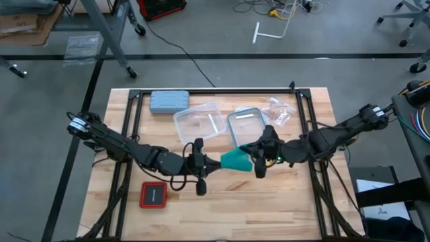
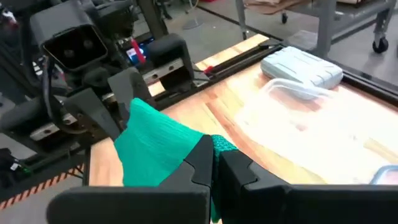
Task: Roll bandage
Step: Roll the blue bandage
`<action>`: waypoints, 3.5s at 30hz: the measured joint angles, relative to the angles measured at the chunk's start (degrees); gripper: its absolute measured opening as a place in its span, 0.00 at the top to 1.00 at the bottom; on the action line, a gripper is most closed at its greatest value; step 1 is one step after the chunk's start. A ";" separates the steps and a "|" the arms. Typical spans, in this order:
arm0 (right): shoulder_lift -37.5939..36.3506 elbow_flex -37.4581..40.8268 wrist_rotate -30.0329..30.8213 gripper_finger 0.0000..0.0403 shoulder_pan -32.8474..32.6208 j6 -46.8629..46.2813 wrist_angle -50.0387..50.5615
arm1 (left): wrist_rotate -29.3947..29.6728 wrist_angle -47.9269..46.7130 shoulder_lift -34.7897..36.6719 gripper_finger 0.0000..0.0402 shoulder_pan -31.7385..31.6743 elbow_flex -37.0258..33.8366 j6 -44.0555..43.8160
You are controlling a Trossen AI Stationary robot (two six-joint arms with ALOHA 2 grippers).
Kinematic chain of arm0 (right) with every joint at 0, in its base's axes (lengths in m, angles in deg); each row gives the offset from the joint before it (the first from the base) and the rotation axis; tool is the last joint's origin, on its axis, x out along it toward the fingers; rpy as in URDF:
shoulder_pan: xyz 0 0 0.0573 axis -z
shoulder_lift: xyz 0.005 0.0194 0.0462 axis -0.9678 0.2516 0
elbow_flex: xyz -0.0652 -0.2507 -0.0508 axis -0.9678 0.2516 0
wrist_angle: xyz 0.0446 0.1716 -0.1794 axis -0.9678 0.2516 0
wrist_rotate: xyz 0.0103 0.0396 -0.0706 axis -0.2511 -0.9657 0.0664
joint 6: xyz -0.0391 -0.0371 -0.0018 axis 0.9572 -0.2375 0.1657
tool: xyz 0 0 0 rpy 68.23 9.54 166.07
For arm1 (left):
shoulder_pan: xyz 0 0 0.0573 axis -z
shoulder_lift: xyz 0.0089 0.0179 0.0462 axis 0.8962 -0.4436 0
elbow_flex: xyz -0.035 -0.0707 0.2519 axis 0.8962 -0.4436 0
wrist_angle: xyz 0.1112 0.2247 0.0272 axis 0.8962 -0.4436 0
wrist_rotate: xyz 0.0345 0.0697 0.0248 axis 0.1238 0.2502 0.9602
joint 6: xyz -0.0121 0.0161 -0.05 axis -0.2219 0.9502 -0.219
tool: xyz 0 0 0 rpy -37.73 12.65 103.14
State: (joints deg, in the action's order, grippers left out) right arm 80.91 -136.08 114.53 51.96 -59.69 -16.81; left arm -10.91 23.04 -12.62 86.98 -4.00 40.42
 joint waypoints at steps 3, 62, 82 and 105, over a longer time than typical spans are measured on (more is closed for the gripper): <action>0.10 0.00 -0.35 1.00 0.45 -1.59 -0.06 | -1.24 -0.02 0.00 1.00 -0.07 0.01 -2.01; -3.67 12.75 -29.96 0.51 2.75 57.54 -23.69 | -31.17 5.11 7.48 0.99 5.90 0.03 7.10; 12.11 10.30 -4.30 0.52 -10.44 86.54 -48.04 | -25.94 6.10 8.50 0.99 8.04 0.03 8.58; 13.77 6.99 -2.01 0.52 -14.16 93.25 -50.77 | -19.38 7.77 8.52 0.99 7.98 -0.03 7.61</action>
State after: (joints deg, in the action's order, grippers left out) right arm 94.68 -129.09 112.52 37.80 33.56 -67.58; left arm -30.29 30.81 -4.09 94.96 -4.03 48.04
